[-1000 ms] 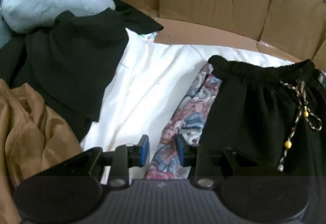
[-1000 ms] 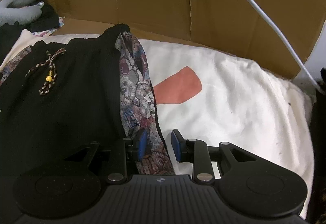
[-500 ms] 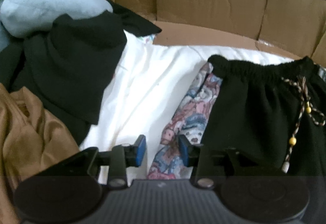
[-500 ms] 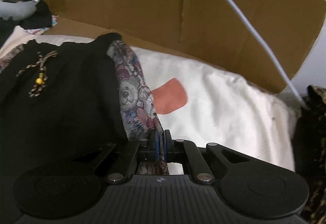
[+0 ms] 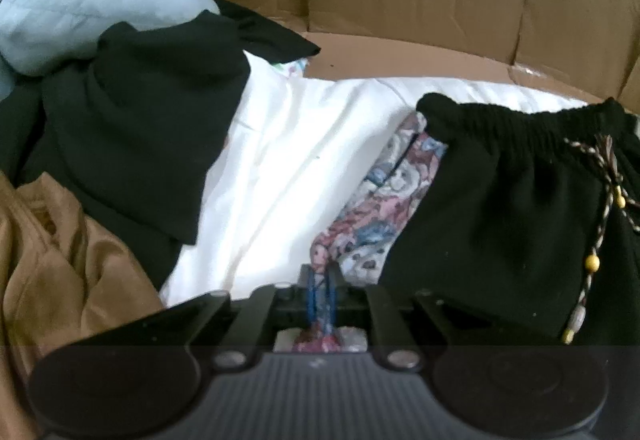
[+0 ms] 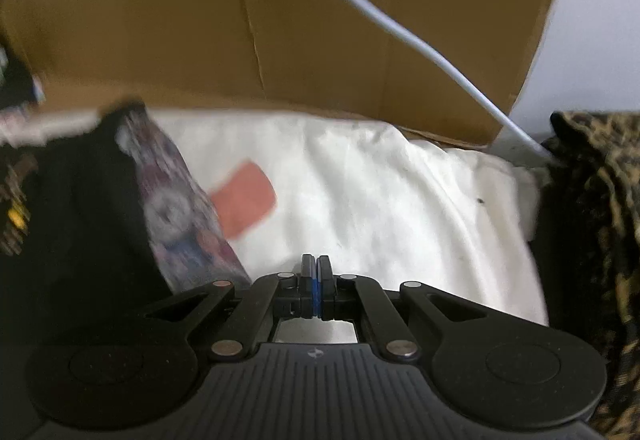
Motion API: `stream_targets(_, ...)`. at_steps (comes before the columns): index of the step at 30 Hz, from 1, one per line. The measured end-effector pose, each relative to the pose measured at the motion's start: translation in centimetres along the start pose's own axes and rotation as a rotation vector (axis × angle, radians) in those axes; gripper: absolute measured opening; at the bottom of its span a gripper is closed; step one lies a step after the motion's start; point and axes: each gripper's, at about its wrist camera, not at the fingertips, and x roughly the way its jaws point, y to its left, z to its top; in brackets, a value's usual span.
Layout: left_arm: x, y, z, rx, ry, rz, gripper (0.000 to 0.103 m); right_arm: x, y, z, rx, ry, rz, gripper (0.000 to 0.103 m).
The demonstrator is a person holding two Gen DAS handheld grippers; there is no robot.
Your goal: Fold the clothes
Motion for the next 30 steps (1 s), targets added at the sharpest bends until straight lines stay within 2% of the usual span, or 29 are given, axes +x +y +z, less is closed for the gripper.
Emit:
stream_targets(4, -0.7, 0.7, 0.6, -0.067, -0.041, -0.025, 0.018, -0.3, 1.1, 0.9, -0.023, -0.033, 0.070, 0.003)
stream_targets(9, -0.4, 0.2, 1.8, -0.069, -0.054, -0.039, 0.022, 0.8, 3.3, 2.0, -0.046, -0.015, 0.134, 0.007)
stream_targets(11, -0.1, 0.0, 2.1, -0.077, -0.059, -0.042, 0.028, 1.1, 4.1, 2.1, -0.054, -0.006, 0.153, 0.041)
stream_targets(12, 0.1, -0.1, 2.3, -0.084, -0.062, -0.045, 0.031, 1.2, 4.5, 2.1, -0.066, -0.008, 0.160, 0.044)
stream_targets(17, 1.5, -0.8, 3.3, -0.079, -0.053, -0.044, 0.032, 2.3, 5.6, 2.8, -0.100, 0.000, 0.133, 0.045)
stream_targets(22, 3.6, -0.9, 3.6, -0.083, -0.006, -0.024, 0.033, 4.3, 6.1, 3.0, -0.140, 0.048, 0.100, 0.044)
stream_targets(27, 2.1, -1.3, 4.2, -0.061, -0.044, -0.016, 0.033, 4.2, 6.7, 3.6, -0.156, 0.029, -0.013, 0.040)
stream_targets(30, 1.2, -1.6, 4.5, -0.048, -0.068, -0.012, 0.032, 3.3, 6.9, 4.0, -0.142, 0.018, -0.001, 0.038)
